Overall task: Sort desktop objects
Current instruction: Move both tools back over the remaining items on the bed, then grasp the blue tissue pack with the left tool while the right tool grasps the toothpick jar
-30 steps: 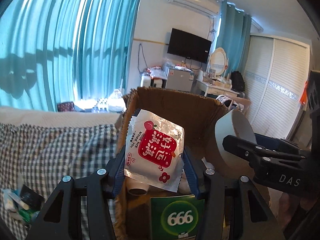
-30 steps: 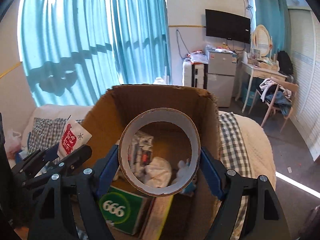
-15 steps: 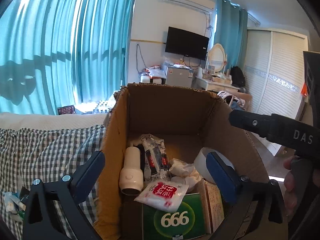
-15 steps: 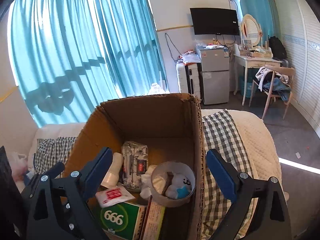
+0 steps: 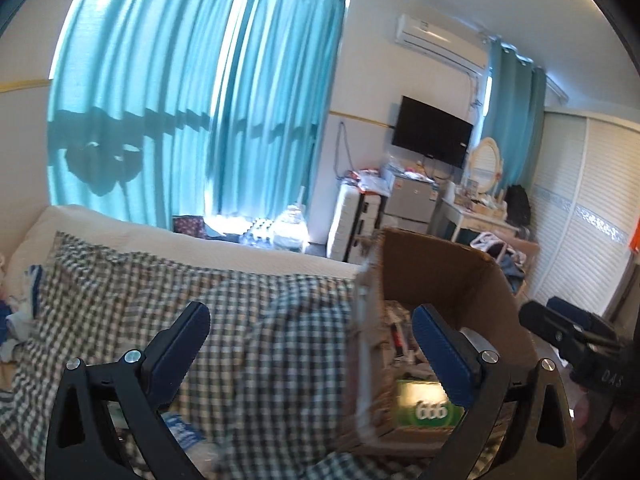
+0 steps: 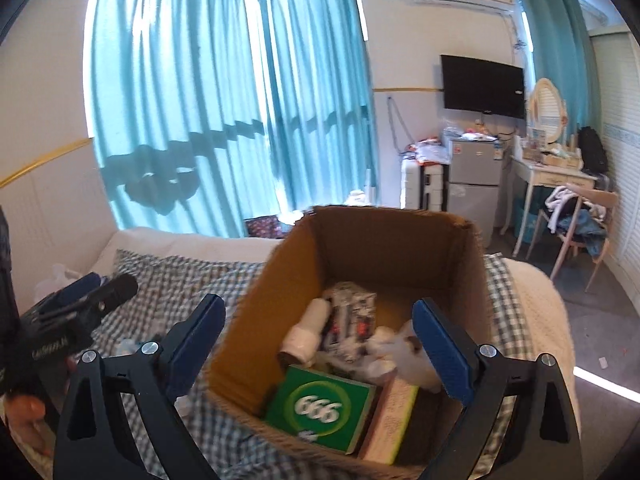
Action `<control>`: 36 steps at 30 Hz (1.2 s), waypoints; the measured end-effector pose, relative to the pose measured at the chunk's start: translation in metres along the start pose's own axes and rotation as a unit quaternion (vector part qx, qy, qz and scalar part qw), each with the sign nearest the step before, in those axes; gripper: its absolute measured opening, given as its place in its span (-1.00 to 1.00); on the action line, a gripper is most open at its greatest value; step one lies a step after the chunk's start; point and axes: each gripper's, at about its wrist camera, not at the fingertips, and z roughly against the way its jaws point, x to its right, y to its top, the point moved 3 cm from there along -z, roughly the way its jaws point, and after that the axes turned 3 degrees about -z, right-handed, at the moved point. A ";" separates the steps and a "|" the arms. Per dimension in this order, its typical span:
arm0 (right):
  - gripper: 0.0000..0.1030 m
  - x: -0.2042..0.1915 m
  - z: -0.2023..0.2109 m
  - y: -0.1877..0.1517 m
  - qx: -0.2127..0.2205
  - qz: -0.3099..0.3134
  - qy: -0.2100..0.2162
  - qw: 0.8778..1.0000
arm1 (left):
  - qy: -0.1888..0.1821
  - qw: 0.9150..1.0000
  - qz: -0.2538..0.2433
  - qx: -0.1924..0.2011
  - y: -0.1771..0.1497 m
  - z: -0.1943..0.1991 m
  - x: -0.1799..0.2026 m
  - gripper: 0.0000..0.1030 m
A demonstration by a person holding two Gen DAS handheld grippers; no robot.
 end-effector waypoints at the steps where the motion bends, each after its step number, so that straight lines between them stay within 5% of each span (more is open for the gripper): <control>1: 0.85 -0.007 0.000 -0.003 -0.004 0.002 0.008 1.000 | 0.010 1.000 0.005 0.001 0.001 0.008 -0.014 1.00; 11: 0.85 -0.079 -0.008 -0.046 -0.033 0.035 0.077 0.996 | 0.100 0.995 0.001 0.002 -0.027 0.053 -0.106 1.00; 20: 0.85 -0.138 -0.041 -0.086 -0.051 0.104 0.087 0.990 | 0.159 0.986 0.035 -0.026 -0.102 0.050 -0.188 1.00; 36: 0.85 -0.218 -0.147 -0.172 -0.129 0.199 0.110 0.965 | 0.162 0.975 0.113 -0.102 -0.183 -0.028 -0.269 1.00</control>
